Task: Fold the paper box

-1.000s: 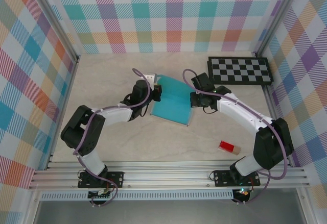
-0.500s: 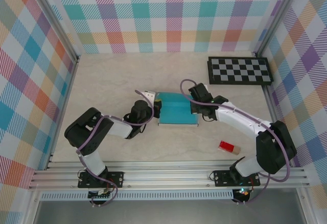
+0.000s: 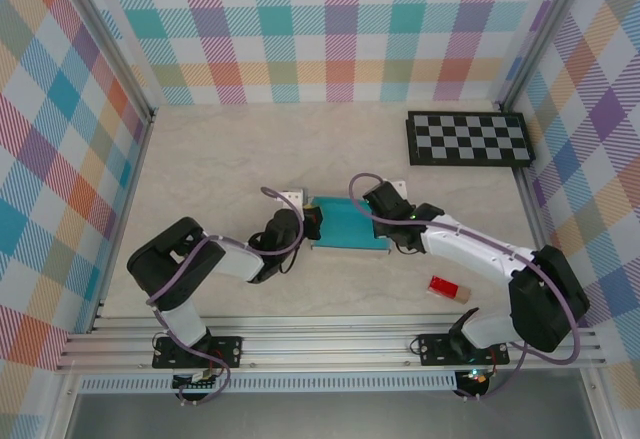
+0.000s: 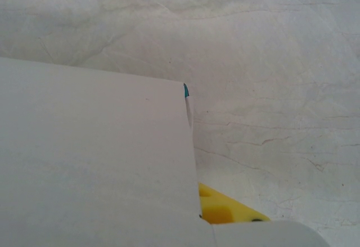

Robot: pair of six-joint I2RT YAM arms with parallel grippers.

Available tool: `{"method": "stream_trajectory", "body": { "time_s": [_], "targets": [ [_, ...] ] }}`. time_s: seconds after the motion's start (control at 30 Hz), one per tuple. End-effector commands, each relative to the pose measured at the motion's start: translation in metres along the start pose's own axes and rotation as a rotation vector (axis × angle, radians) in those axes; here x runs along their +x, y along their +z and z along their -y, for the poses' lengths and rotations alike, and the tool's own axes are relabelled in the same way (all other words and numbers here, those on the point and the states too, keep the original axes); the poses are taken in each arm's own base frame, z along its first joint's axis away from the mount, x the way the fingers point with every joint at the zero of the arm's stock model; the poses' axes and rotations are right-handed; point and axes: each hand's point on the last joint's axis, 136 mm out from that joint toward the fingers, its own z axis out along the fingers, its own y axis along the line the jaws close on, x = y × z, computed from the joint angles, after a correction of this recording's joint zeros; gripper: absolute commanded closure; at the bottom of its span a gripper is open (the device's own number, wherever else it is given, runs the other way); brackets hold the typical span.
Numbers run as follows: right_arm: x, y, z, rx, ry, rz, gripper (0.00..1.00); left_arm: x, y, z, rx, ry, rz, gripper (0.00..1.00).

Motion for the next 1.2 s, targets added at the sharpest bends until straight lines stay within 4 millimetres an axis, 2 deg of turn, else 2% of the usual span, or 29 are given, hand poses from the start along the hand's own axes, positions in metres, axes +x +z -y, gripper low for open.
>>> {"method": "stream_trajectory", "body": {
  "time_s": [0.0, 0.17, 0.3, 0.4, 0.5, 0.57, 0.63, 0.7, 0.8, 0.93, 1.0, 1.07, 1.17],
  "targets": [
    [0.027, -0.002, -0.031, -0.142, -0.042, -0.091, 1.00, 0.039, -0.011, 0.049, 0.161, -0.030, -0.138, 1.00],
    [0.025, -0.002, -0.030, -0.136, -0.064, -0.081, 1.00, 0.033, -0.004, 0.039, 0.116, -0.007, -0.108, 1.00],
    [0.012, 0.000, -0.026, -0.096, -0.101, -0.039, 1.00, 0.012, 0.003, 0.027, 0.090, 0.020, -0.105, 1.00],
    [-0.005, 0.000, -0.022, -0.045, -0.138, -0.008, 1.00, -0.032, -0.002, 0.029, 0.123, 0.026, -0.064, 1.00],
    [-0.023, 0.004, -0.018, -0.016, -0.146, -0.001, 1.00, -0.078, -0.026, 0.043, 0.131, 0.115, -0.029, 1.00],
    [-0.033, 0.006, -0.015, -0.006, -0.144, 0.001, 1.00, -0.104, -0.048, 0.044, 0.113, 0.162, -0.007, 0.90],
    [-0.042, 0.007, -0.013, 0.002, -0.151, 0.016, 1.00, -0.131, -0.071, 0.031, 0.058, 0.191, 0.003, 0.77],
    [-0.047, 0.007, -0.010, 0.004, -0.154, 0.026, 1.00, -0.148, -0.083, 0.012, 0.017, 0.219, -0.037, 0.68],
    [-0.055, 0.008, -0.007, 0.006, -0.166, 0.038, 1.00, -0.153, -0.089, -0.008, 0.016, 0.243, -0.127, 0.57],
    [-0.062, 0.010, -0.004, -0.001, -0.185, 0.058, 1.00, -0.152, -0.081, -0.007, 0.137, 0.267, -0.177, 0.47],
    [-0.063, 0.011, -0.006, -0.015, -0.194, 0.072, 1.00, -0.156, -0.072, -0.004, 0.161, 0.264, -0.186, 0.46],
    [-0.062, 0.012, -0.008, -0.029, -0.189, 0.086, 1.00, -0.166, -0.062, 0.005, 0.200, 0.224, -0.182, 0.49],
    [-0.055, 0.015, -0.006, -0.029, -0.177, 0.074, 1.00, -0.173, -0.046, 0.029, 0.256, 0.167, -0.200, 0.55]
  ]
}}
